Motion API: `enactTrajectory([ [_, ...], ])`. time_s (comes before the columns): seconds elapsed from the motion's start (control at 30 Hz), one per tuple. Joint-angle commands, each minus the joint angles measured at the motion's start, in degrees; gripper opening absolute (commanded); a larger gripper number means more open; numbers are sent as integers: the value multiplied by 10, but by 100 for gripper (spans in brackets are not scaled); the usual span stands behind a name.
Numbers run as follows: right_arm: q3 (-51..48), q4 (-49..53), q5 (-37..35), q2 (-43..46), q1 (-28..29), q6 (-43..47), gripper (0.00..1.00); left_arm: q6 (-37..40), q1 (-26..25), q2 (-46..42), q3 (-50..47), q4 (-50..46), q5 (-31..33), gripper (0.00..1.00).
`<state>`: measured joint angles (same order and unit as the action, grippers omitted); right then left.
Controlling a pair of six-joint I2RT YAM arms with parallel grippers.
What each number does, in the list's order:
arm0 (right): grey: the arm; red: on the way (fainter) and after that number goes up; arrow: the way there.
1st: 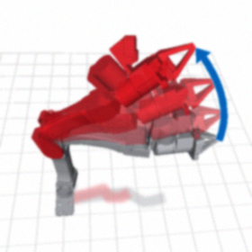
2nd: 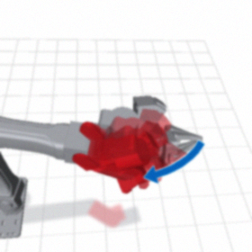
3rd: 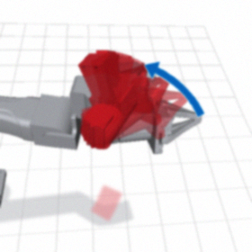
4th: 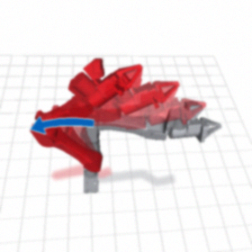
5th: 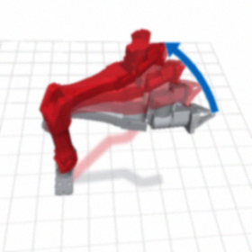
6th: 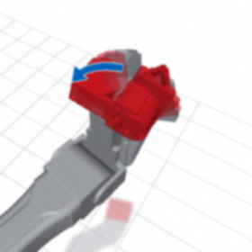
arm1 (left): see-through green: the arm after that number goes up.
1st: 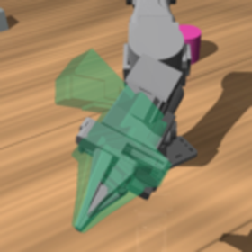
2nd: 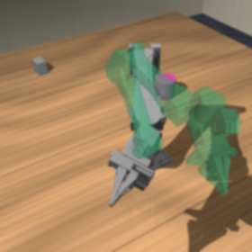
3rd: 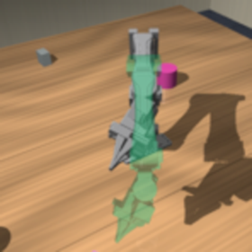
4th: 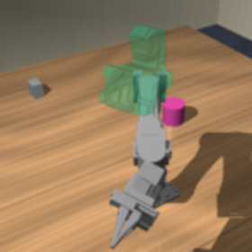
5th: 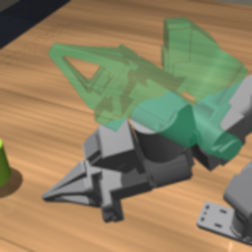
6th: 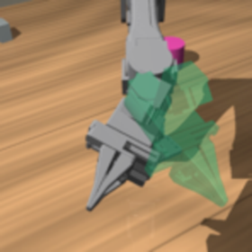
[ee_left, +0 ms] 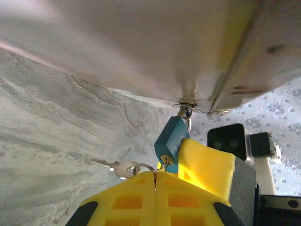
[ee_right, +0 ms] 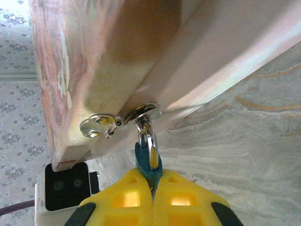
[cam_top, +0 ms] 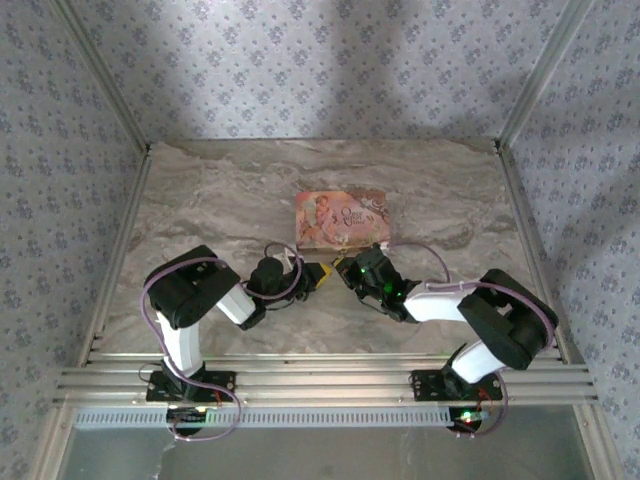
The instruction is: Unlock the padlock with the key
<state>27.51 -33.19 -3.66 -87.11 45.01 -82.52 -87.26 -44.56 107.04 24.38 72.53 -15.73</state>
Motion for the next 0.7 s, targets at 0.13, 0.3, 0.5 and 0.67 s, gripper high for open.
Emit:
enactTrajectory([
  [0.13, 29, -48, 85, -66, 50, 17, 0, -61, -5, -42, 62, 80, -27, 0],
  [0.3, 32, -63, 89, -74, 53, -3, 0, 16, -3, -56, 61, 38, -42, 0],
  [0.5, 39, -47, 95, -55, 47, -21, 0, 218, -5, -93, 39, -47, -45, 0],
  [0.67, 47, -57, 111, -58, 48, -39, 0, 433, -37, -147, 52, -215, -9, 0],
])
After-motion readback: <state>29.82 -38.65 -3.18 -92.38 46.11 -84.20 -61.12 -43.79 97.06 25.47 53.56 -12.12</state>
